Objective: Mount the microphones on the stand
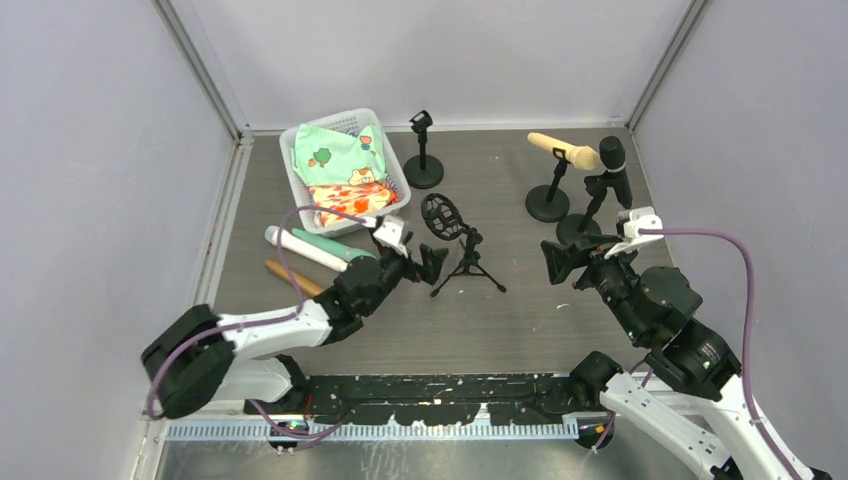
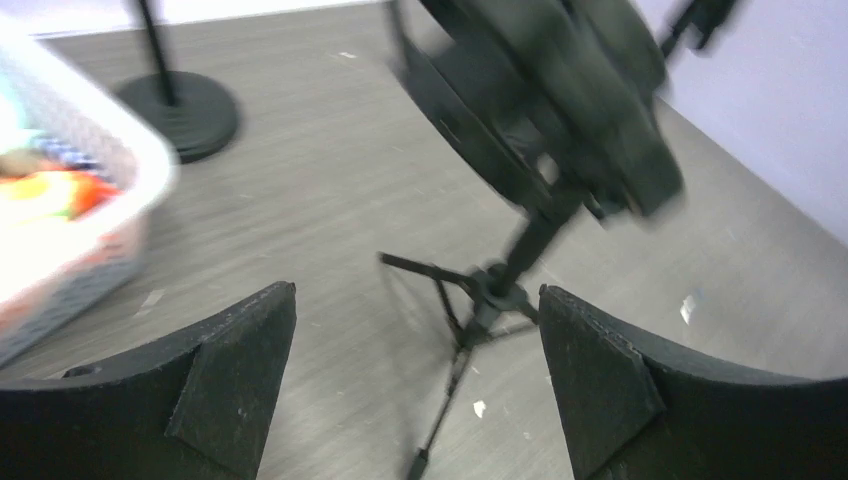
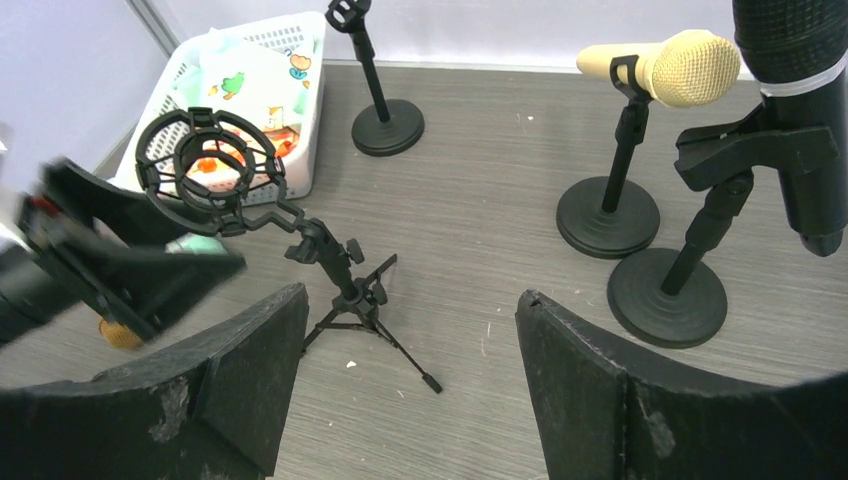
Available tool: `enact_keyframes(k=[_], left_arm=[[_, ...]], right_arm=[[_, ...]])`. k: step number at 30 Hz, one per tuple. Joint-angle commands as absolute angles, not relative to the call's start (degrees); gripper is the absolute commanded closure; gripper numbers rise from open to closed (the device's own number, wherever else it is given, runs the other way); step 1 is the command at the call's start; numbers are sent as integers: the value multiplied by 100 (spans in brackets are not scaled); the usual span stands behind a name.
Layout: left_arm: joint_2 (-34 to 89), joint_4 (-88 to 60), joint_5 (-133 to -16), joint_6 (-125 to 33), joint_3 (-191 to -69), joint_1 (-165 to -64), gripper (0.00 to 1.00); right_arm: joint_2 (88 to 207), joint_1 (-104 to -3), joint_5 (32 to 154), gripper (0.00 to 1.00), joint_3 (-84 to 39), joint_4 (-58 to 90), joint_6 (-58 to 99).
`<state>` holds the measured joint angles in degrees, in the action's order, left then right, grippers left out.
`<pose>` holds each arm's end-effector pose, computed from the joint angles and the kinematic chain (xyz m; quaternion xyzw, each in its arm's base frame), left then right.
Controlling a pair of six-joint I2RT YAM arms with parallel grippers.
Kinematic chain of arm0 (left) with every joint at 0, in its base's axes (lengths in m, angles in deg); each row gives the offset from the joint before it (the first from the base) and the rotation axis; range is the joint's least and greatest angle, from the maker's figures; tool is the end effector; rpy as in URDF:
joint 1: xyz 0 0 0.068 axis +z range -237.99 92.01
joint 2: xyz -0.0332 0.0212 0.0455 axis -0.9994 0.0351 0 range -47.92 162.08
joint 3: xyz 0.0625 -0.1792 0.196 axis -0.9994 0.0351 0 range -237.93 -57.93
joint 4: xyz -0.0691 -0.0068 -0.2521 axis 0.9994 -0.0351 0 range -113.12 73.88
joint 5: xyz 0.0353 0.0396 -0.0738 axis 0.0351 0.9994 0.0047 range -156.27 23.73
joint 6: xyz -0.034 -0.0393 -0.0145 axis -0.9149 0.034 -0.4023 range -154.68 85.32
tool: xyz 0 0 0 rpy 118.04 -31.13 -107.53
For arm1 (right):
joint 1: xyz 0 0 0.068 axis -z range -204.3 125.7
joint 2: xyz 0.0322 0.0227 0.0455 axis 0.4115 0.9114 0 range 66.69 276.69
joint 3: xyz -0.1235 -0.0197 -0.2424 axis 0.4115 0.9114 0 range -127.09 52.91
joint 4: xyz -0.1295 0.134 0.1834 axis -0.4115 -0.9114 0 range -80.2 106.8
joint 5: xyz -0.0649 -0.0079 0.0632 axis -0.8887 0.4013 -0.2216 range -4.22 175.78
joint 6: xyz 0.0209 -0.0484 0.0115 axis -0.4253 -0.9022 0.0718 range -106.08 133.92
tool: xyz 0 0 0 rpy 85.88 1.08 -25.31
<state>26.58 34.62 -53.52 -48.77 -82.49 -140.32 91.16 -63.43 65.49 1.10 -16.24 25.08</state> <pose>0.1663 -0.2024 0.2204 0.1538 0.6852 -0.3223 0.6348 0.0673 0.0389 0.3779 -0.0617 0.7367 0.1625 0.6534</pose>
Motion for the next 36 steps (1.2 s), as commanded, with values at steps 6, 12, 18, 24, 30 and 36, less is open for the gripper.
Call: enact_keyframes(k=[6,12,18,24,30,36], left_arm=[[728,-2310,-1885,-7150,-9469,-13951,11],[342,-5693,-961,-10023,-10156,-13703,3],[1663,-9381,-967,-13066,-11556,-13102,0],[1587,-7841,-2424,-12062,-10731,-12010,0],[1286,-7017,-2896,-11503,-10119,-11221,0],[1757,-6031,-3348,-11051,-9872,-10878,5]], right_arm=[[9488,-6333,6069,19,132,-1274,2787],[9779,-6341,6051,19,60,-1356,2895],[9849,-6340,6170,19,97,-1276,2936],[9844,-6333,6213,19,56,-1340,3019],[9777,-6339,6153,19,7,-1476,2996],[9794,-6339,6203,19,1,-1507,2999]])
